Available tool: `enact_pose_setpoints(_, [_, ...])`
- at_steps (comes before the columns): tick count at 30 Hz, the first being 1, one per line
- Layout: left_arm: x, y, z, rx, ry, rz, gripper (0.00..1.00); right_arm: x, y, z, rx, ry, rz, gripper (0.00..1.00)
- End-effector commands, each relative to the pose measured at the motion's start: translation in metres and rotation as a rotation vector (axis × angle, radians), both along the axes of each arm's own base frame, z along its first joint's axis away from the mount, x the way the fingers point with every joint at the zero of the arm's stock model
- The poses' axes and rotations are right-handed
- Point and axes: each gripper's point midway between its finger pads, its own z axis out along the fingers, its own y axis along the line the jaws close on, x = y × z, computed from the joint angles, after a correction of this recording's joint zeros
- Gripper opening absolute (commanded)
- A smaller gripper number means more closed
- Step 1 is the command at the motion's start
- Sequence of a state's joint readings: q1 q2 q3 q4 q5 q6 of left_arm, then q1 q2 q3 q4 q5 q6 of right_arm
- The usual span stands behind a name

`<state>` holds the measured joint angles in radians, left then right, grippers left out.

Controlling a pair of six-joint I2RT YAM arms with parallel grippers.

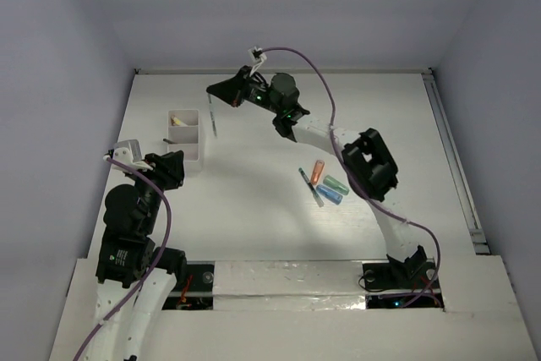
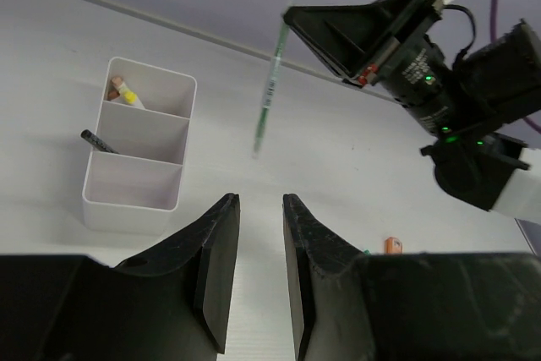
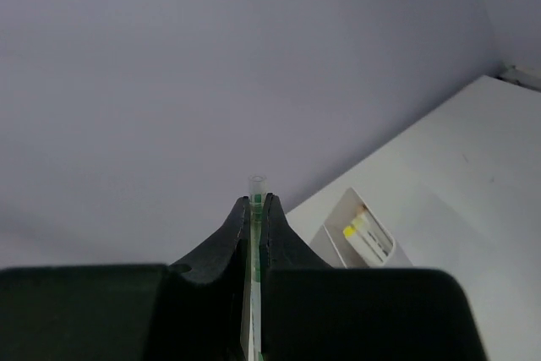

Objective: Sort the stationery into containers
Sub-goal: Place the pen in the storage box.

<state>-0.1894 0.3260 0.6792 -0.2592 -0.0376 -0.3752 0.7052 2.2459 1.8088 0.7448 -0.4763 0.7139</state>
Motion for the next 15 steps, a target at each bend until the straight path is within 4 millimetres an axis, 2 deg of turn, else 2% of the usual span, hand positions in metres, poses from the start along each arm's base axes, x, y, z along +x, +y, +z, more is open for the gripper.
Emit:
enact_pose_setpoints(1, [0.003, 0.001, 0.007, -0.001, -0.027, 0.008, 0.24, -0.013, 0.025, 0.048, 0.176, -0.162, 0.049, 0.0])
enact_pose_setpoints(2, [0.003, 0.001, 0.006, 0.0, -0.023, 0.008, 0.24, -0.007, 0.04, 0.026, 0.153, -0.143, 0.054, 0.0])
enact_pose_setpoints(3, [0.003, -0.001, 0.006, 0.0, -0.023, -0.002, 0.24, -0.003, 0.043, 0.046, 0.172, -0.187, 0.048, 0.0])
enact_pose_setpoints(4, [0.003, -0.001, 0.006, 0.002, -0.021, 0.0, 0.24, -0.005, 0.052, 0.043, 0.172, -0.199, 0.052, 0.0])
enact_pose_setpoints(5, [0.003, -0.001, 0.006, 0.002, -0.021, 0.001, 0.24, 0.006, 0.059, 0.02, 0.138, -0.169, 0.034, 0.0])
enact_pose_setpoints(6, [0.004, 0.0, 0.005, 0.003, -0.017, 0.004, 0.24, 0.005, 0.066, 0.019, 0.131, -0.189, 0.025, 0.0])
enact_pose_setpoints(7, [0.004, -0.002, 0.006, 0.002, -0.018, -0.003, 0.24, 0.002, 0.071, 0.03, 0.146, -0.218, 0.019, 0.0])
enact_pose_setpoints(8, [0.004, -0.002, 0.005, 0.001, -0.017, -0.003, 0.24, 0.011, 0.077, 0.01, 0.114, -0.193, 0.0, 0.0])
enact_pose_setpoints(9, [0.003, -0.002, 0.006, 0.0, -0.021, -0.002, 0.24, 0.008, 0.083, 0.005, 0.104, -0.207, 0.0, 0.0])
enact_pose_setpoints(11, [0.003, -0.002, 0.006, 0.002, -0.02, -0.002, 0.24, 0.015, 0.084, 0.004, 0.104, -0.219, -0.03, 0.0])
enact_pose_setpoints(13, [0.004, -0.002, 0.006, 0.001, -0.017, 0.0, 0.24, 0.011, 0.093, -0.005, 0.083, -0.24, -0.055, 0.0])
enact_pose_setpoints(15, [0.004, -0.002, 0.005, 0.003, -0.017, 0.0, 0.24, 0.022, 0.092, -0.013, 0.068, -0.244, -0.11, 0.0])
